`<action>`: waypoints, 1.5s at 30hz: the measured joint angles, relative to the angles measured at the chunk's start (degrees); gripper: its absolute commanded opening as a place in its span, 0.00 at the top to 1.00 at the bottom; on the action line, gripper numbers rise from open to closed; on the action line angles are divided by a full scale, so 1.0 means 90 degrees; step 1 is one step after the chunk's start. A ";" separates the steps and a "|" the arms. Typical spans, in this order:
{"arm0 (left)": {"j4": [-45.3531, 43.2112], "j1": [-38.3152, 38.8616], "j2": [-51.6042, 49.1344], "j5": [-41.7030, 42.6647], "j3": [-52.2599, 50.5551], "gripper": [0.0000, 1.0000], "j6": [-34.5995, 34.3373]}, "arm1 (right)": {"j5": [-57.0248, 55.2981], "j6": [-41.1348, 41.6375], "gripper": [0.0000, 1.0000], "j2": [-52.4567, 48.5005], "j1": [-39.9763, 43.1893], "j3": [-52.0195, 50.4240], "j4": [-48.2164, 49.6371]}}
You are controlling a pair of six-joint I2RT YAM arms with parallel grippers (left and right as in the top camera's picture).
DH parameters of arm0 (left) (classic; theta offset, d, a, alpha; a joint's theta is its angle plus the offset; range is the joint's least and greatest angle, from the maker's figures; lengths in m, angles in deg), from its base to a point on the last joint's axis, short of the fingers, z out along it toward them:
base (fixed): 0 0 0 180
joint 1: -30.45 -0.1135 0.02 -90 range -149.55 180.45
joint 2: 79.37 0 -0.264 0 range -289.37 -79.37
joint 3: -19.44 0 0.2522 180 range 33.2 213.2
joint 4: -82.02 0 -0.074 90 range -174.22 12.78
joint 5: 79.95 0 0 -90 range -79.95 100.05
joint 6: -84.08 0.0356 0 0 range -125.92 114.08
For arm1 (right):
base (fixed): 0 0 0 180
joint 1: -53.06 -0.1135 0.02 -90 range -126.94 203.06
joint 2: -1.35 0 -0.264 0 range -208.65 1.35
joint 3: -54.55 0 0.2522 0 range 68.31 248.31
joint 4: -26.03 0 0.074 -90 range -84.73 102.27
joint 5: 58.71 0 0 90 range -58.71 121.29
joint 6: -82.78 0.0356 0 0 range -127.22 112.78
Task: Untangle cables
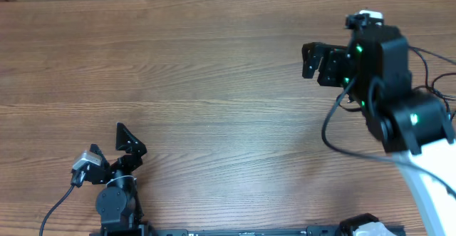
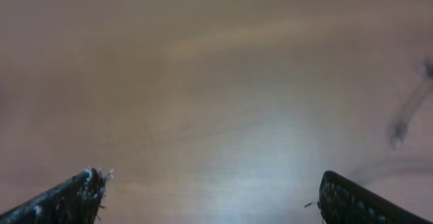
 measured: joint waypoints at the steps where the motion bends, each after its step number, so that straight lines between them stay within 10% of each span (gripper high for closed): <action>1: 0.0002 0.0000 -0.0002 0.0002 0.0000 0.01 0.0000 | 0.0000 0.0000 0.00 0.0277 0.0000 -0.0342 0.0486; 14: 0.0000 0.0002 0.0000 0.0027 0.0002 0.00 0.0000 | -0.0012 0.0002 0.00 0.4048 0.1030 -0.5255 0.4612; 45: 0.0002 0.0000 0.0000 0.0027 0.0002 0.00 0.0000 | -0.0066 -0.0163 0.00 0.7650 0.1853 -0.8342 0.6924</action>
